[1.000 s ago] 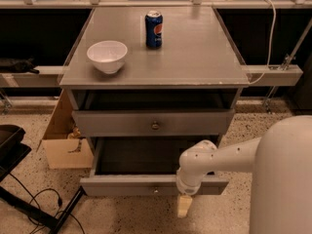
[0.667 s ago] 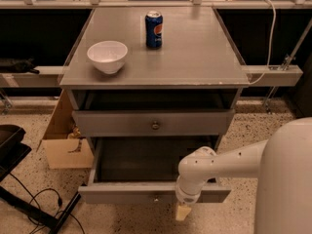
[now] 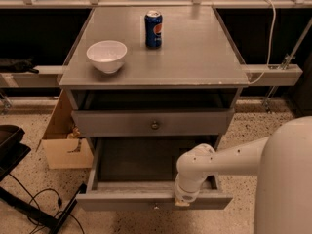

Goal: Open middle drawer

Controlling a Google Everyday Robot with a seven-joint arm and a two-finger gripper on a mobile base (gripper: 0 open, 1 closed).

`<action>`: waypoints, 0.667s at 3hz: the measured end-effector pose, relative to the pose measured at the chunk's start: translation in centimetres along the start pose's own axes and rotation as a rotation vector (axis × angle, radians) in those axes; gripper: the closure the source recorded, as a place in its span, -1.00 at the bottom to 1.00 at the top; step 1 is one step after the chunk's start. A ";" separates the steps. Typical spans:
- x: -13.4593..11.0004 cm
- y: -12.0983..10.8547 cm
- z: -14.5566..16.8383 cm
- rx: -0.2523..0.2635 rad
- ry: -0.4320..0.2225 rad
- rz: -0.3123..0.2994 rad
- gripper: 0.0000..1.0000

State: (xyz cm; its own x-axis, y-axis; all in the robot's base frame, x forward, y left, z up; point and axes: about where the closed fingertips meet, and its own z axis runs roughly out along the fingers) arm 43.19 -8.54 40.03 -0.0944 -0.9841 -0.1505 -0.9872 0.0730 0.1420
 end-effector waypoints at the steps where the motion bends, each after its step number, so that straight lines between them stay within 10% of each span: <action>1: 0.1 0.1 -0.3 -0.009 0.000 0.013 1.00; 2: 0.1 -0.3 -0.3 -0.009 0.000 0.013 1.00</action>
Offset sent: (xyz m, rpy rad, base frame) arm -0.2119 -0.0556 0.0364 -0.0342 0.4157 -0.1457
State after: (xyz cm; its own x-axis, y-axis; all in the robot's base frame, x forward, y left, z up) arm 43.49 -8.72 40.30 -0.1068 -0.9831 -0.1485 -0.9847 0.0839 0.1526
